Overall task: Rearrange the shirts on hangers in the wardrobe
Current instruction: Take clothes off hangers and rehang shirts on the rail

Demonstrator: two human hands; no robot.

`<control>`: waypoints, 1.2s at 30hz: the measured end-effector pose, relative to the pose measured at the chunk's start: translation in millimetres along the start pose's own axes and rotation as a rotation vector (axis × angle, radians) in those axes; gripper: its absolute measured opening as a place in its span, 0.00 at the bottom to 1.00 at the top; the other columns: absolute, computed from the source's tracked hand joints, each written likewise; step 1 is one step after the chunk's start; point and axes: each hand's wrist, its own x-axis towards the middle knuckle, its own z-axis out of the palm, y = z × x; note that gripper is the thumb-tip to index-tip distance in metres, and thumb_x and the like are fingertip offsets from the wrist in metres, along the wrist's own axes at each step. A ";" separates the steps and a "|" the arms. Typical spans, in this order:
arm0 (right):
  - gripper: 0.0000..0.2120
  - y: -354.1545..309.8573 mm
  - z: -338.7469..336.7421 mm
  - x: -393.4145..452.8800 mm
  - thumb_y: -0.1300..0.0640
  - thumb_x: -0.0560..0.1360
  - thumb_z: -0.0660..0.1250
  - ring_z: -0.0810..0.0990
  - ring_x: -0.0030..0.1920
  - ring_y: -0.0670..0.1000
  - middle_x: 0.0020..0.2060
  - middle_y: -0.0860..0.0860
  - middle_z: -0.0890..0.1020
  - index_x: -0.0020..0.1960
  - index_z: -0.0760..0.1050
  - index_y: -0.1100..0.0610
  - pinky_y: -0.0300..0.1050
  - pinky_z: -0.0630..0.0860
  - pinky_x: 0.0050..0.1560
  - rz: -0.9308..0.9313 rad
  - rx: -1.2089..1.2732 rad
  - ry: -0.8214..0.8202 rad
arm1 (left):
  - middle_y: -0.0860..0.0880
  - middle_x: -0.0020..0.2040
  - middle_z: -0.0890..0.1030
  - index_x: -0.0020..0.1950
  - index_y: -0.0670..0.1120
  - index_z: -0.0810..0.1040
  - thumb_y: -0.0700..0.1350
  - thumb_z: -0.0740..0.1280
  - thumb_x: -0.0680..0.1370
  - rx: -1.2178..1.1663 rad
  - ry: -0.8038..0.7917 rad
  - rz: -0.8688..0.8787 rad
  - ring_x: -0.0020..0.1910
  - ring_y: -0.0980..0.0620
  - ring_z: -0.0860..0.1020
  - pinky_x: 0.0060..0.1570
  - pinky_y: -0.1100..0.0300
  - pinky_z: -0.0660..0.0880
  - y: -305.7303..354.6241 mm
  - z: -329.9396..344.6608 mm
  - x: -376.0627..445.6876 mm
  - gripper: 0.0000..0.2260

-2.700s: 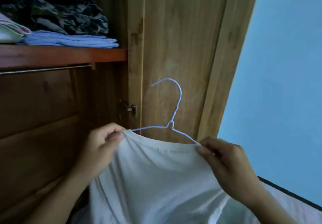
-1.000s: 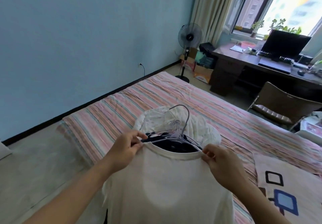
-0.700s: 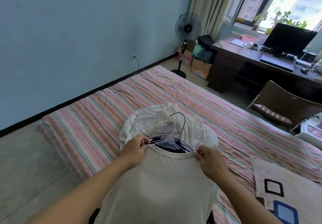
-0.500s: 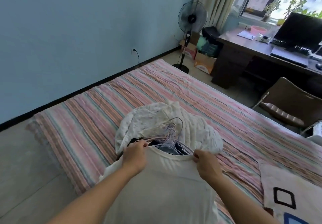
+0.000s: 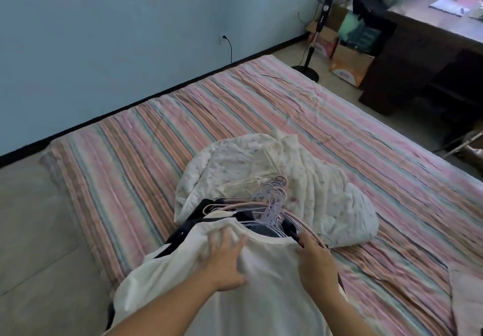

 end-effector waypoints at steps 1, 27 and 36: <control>0.22 1.5 6.4 -3.1 0.61 0.70 0.74 0.82 0.52 0.61 0.53 0.55 0.83 0.63 0.75 0.56 0.52 0.78 0.44 -0.043 -0.021 0.000 | 0.47 0.78 0.30 0.76 0.69 0.40 0.58 0.69 0.68 -0.001 -0.005 -0.003 0.74 0.33 0.29 0.70 0.28 0.49 0.4 0.7 4.5 0.46; 0.21 -236.8 -177.8 -230.1 0.38 0.78 0.62 0.73 0.65 0.48 0.64 0.45 0.78 0.66 0.74 0.49 0.44 0.69 0.61 -0.563 -0.090 -0.123 | 0.54 0.65 0.77 0.69 0.56 0.70 0.68 0.66 0.72 -0.180 0.252 0.011 0.61 0.51 0.76 0.61 0.51 0.74 -61.4 -150.9 -369.8 0.30; 0.24 -388.5 -249.8 -411.4 0.36 0.76 0.64 0.76 0.63 0.46 0.65 0.42 0.77 0.68 0.72 0.45 0.47 0.74 0.61 -1.022 -0.065 -0.151 | 0.55 0.71 0.73 0.75 0.61 0.63 0.68 0.65 0.74 -0.113 0.465 -0.155 0.64 0.54 0.73 0.59 0.58 0.71 -160.8 -147.6 -641.8 0.32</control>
